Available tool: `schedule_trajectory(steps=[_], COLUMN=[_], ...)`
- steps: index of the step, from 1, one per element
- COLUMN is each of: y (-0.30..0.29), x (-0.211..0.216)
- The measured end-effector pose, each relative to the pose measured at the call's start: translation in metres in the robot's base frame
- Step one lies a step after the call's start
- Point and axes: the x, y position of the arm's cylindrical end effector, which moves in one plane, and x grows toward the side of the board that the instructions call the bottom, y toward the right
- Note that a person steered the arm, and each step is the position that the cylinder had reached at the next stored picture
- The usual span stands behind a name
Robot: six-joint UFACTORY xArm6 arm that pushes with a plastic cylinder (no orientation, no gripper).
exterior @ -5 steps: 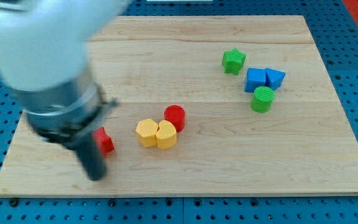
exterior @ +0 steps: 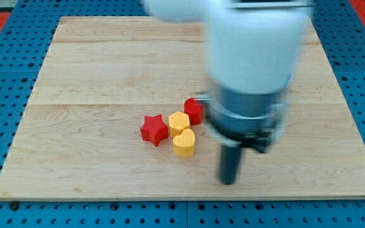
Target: Slide the green circle and blue cube up a bit
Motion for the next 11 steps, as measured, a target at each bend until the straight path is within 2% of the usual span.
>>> schedule_trajectory(steps=[1,2,3,6,10,11], y=[0.042,0.056,0.065,0.065,0.052,0.072], x=[-0.032,-0.050,-0.052,-0.087,-0.185,-0.187])
